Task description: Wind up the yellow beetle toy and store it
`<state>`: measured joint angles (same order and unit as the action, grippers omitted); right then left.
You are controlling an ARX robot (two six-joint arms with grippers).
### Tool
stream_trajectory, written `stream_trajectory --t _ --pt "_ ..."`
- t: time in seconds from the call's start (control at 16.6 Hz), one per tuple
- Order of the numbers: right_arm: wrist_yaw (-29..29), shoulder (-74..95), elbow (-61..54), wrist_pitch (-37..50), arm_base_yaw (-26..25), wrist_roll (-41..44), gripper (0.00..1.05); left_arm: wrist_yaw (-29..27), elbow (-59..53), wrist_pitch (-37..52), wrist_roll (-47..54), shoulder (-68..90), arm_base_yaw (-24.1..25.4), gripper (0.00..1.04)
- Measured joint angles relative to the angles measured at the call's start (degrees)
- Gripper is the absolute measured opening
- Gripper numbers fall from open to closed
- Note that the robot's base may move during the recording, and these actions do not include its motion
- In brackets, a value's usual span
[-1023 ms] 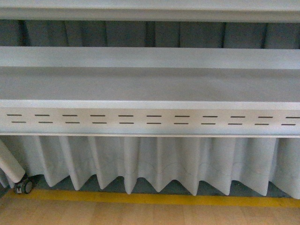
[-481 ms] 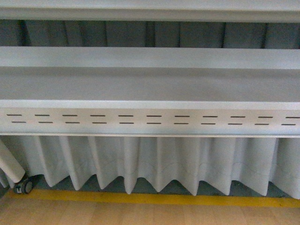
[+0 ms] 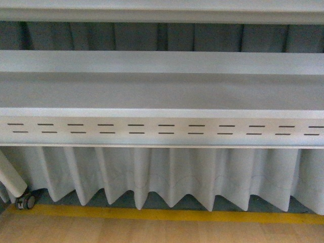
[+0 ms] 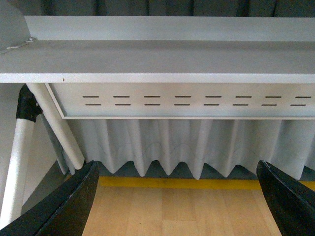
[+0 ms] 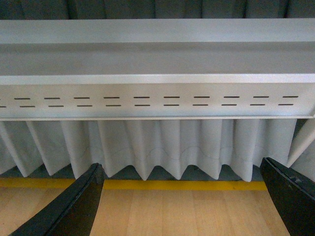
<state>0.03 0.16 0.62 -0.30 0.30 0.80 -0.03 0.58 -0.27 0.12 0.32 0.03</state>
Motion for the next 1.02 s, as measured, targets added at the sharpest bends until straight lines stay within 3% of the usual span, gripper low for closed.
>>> stream_trajectory --t 1.02 --pt "-0.02 0.0 0.0 0.09 0.0 0.02 0.98 0.02 0.0 0.07 0.0 0.02 0.0 0.98"
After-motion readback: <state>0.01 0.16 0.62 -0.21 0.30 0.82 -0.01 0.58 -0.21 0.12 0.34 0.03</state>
